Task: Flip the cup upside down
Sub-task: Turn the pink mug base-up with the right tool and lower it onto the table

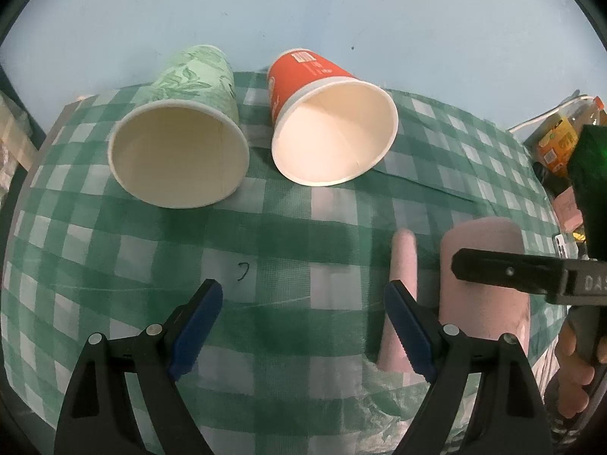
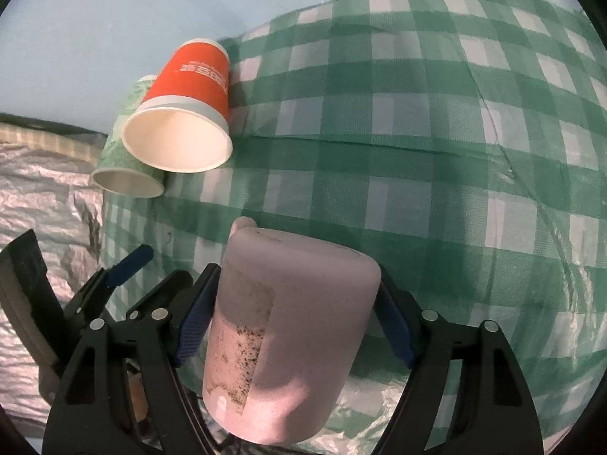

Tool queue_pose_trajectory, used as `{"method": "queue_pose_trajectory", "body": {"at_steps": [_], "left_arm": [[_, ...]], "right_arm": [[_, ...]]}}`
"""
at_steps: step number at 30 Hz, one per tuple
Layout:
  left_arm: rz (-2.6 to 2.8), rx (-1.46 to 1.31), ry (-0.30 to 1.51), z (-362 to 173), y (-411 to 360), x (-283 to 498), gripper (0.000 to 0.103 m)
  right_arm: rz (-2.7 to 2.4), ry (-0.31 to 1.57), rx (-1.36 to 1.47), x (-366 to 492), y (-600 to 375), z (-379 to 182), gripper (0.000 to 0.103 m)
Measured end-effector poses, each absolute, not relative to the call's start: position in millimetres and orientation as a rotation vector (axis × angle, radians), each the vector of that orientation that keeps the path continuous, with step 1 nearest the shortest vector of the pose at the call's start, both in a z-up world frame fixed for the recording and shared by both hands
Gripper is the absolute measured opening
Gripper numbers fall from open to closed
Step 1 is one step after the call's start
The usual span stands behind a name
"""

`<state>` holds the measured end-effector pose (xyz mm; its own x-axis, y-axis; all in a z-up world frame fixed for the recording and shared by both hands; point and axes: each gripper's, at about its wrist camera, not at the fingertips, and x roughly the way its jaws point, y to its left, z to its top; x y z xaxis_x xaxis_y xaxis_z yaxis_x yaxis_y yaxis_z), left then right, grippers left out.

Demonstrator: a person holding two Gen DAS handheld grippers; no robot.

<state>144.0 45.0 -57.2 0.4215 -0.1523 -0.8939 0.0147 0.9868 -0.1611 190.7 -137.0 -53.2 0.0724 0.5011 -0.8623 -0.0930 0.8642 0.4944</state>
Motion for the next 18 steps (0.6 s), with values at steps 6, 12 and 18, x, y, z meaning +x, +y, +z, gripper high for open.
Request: {"method": "queue_pose_trajectory", "body": {"at_steps": [6, 12, 18], "left_arm": [[-0.103, -0.165, 1.097, -49.4, 51.9, 133.5, 0.088], [-0.087, -0.198, 1.043, -40.7, 57.9, 120.6, 0.088], [-0.063, -0.222, 1.007, -37.6, 62.2, 108.4, 0.088]], "right_arm": [[0.498, 1.298, 0.265, 173.3, -133.4, -25.8, 0.073], [0.533, 1.151, 0.176, 151.3, -125.0, -4.9, 0.072], [0.494, 0.967, 0.056, 131.7, -119.0, 13.3, 0.072]]}}
